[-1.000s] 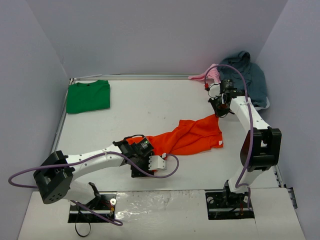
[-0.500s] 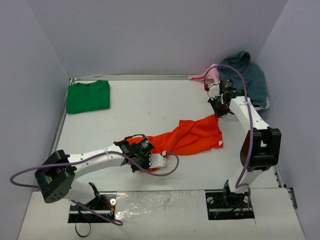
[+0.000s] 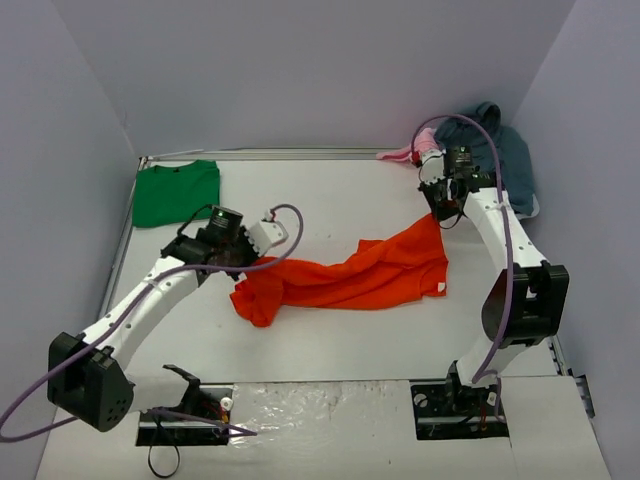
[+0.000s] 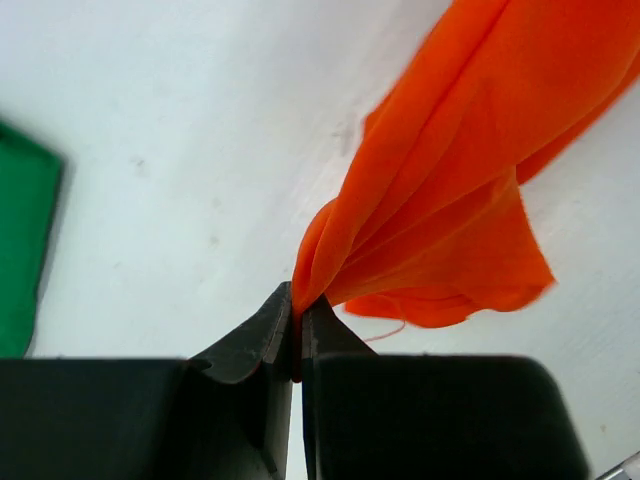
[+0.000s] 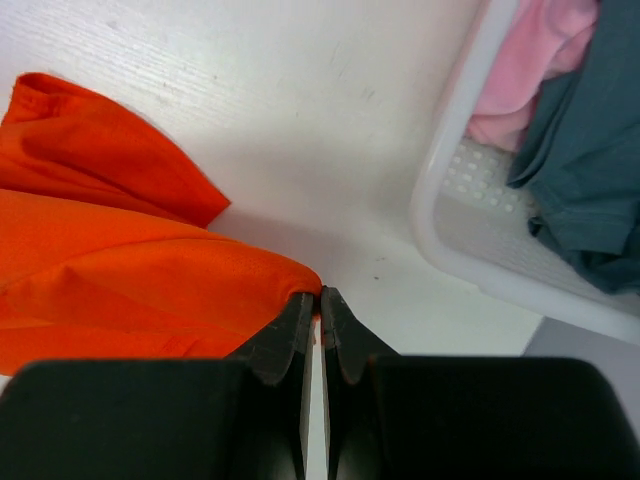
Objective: Fold and stack the t-shirts
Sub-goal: Flatten out the tshirt
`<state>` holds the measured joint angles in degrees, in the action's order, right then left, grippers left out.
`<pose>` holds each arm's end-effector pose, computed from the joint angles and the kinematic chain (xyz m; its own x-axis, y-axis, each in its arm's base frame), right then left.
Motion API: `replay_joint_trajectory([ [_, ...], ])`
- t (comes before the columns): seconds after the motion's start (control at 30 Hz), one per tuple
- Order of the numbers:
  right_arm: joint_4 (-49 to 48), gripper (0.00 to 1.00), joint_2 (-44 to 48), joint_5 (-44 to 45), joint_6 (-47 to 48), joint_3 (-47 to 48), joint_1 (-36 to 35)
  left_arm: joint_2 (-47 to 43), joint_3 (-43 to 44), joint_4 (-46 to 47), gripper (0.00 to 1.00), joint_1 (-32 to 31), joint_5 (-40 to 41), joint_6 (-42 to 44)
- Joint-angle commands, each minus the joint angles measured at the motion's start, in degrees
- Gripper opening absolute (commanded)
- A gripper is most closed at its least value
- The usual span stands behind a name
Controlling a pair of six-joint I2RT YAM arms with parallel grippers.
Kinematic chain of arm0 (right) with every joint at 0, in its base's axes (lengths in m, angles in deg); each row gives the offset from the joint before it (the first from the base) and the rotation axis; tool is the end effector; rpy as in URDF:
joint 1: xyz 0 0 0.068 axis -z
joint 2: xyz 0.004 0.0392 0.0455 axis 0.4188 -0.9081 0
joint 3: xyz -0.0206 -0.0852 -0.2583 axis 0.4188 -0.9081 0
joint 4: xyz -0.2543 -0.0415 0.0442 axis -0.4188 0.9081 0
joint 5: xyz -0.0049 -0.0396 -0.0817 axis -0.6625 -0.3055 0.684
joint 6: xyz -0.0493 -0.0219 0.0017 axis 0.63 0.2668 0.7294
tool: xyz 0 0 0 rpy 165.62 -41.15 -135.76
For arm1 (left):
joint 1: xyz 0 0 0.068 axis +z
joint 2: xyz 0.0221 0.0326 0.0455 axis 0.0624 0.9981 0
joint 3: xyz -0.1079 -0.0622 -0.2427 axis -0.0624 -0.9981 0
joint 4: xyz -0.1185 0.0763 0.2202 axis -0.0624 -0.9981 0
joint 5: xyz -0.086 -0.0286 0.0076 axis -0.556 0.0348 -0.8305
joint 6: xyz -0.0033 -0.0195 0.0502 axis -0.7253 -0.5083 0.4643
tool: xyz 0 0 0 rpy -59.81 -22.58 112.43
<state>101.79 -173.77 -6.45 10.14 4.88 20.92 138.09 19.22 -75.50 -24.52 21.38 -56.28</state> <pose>0.3760 0.0301 0.3049 -0.5599 -0.4524 -0.6941 -0.4363 0.8732 -0.2172 0.2257 -0.1291 0.2837 -0.3013 0.6873 -0.6609 0.8266 0.5338 0.1782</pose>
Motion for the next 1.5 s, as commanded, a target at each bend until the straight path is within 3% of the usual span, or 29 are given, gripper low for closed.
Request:
replay_joint_trajectory([
  [0.0,0.81,0.00,3.02,0.56,0.10,6.01,-0.38,0.46,6.43,-2.56,0.02,7.34,0.47,-0.23],
  [0.2,0.64,0.00,4.68,0.12,-0.43,12.09,-0.21,3.64,14.34,-2.65,0.02,16.39,0.29,-4.88],
  [0.57,1.43,0.00,19.17,-0.14,-0.25,14.04,-0.21,-2.15,24.81,-9.50,0.02,17.29,-0.84,-6.30],
  [0.8,7.56,0.00,31.22,-7.24,-1.74,8.84,-0.21,-12.52,25.25,-19.50,0.02,17.29,-5.33,-9.19],
  [1.03,16.45,0.00,38.70,-11.66,-2.45,14.55,-0.29,-24.12,29.12,-28.76,0.02,17.29,-10.07,-13.24],
  [1.23,15.50,0.00,34.86,-9.54,-3.94,21.23,-0.03,-24.67,36.14,-28.85,0.02,18.60,-7.18,-16.40],
  [1.47,6.54,0.00,19.22,-4.02,-5.97,25.01,0.14,-14.74,33.44,-15.00,0.02,18.60,4.15,-18.95],
])
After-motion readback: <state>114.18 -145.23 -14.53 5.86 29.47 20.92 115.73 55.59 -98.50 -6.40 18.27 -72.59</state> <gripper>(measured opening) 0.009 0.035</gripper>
